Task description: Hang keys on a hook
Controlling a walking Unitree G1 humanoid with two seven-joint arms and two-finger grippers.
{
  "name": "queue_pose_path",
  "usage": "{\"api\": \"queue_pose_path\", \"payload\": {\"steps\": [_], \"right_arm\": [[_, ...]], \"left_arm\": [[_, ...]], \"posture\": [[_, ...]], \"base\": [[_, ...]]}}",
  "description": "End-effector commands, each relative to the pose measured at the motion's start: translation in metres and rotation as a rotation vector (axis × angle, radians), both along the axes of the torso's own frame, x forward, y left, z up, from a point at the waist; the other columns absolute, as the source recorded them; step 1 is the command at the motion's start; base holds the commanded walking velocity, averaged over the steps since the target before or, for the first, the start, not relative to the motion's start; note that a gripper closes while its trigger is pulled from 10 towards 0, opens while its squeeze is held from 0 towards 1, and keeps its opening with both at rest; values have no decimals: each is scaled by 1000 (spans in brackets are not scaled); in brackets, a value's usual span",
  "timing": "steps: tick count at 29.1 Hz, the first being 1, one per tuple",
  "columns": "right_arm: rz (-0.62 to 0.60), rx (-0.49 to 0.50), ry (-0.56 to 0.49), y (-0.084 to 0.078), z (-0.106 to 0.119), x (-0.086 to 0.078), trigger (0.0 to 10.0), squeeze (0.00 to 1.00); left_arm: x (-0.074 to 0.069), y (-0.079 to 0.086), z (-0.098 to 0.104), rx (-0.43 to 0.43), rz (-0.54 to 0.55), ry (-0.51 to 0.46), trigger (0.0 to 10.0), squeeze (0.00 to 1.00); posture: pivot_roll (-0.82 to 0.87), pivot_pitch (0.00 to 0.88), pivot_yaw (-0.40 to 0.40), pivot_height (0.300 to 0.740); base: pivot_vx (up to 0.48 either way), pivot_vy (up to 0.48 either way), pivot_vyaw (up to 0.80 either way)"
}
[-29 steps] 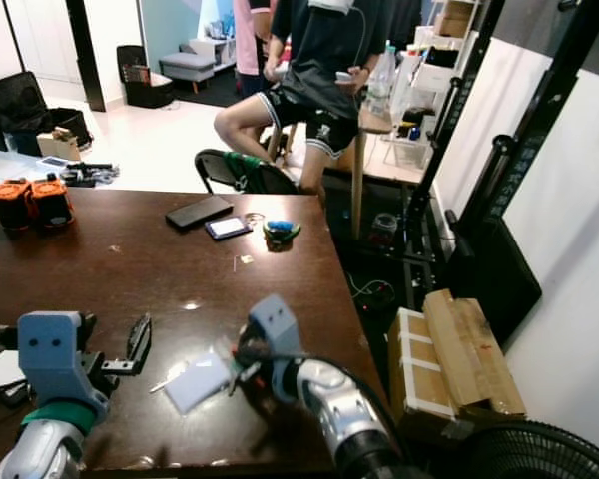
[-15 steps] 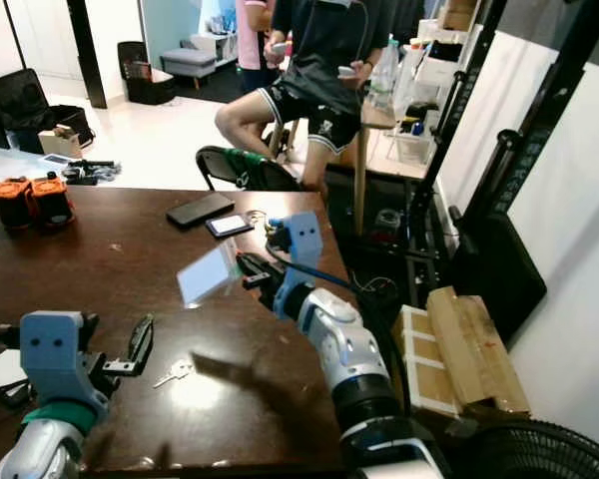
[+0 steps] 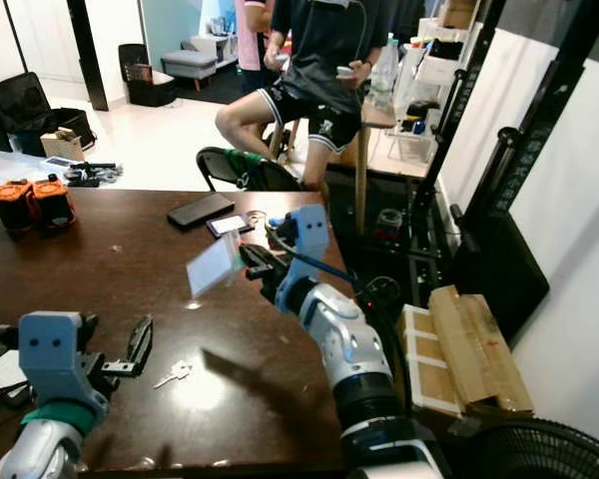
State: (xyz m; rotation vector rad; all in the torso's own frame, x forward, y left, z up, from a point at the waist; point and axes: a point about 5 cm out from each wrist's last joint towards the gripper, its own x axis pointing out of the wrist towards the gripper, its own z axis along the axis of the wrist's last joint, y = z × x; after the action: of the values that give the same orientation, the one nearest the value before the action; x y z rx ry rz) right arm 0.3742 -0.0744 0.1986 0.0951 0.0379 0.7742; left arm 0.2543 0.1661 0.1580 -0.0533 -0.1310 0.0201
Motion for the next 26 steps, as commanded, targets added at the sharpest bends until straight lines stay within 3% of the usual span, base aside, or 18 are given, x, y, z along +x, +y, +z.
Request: {"api": "queue_pose_path", "payload": {"steps": [1, 2, 5, 10, 17, 26], "right_arm": [[41, -105, 71, 3, -25, -7, 10000, 0], [41, -105, 71, 3, -25, -7, 10000, 0], [-8, -235, 113, -7, -56, -11, 10000, 0], [-51, -270, 98, -11, -62, -10, 10000, 0], [209, -298, 103, 5, -66, -32, 10000, 0], [280, -349, 115, 4, -75, -39, 10000, 0]], "left_arm": [[-2, 0, -2, -3, -6, 12, 10000, 0], [-2, 0, -2, -3, -6, 12, 10000, 0], [-2, -2, -2, -2, -13, 14, 10000, 0], [-2, -2, -2, 1, -17, 16, 10000, 0], [-2, -3, -1, 2, -25, 12, 10000, 0], [-2, -4, -1, -7, -36, 6, 10000, 0]], "posture": [[-142, 3, 21, 740], [-142, 3, 21, 740], [-141, 8, 26, 740], [-141, 8, 26, 740], [-141, 11, 27, 740], [-141, 11, 27, 740]], "base": [[0, 0, 0], [0, 0, 0], [0, 0, 0], [0, 0, 0], [0, 0, 0], [0, 0, 0]]}}
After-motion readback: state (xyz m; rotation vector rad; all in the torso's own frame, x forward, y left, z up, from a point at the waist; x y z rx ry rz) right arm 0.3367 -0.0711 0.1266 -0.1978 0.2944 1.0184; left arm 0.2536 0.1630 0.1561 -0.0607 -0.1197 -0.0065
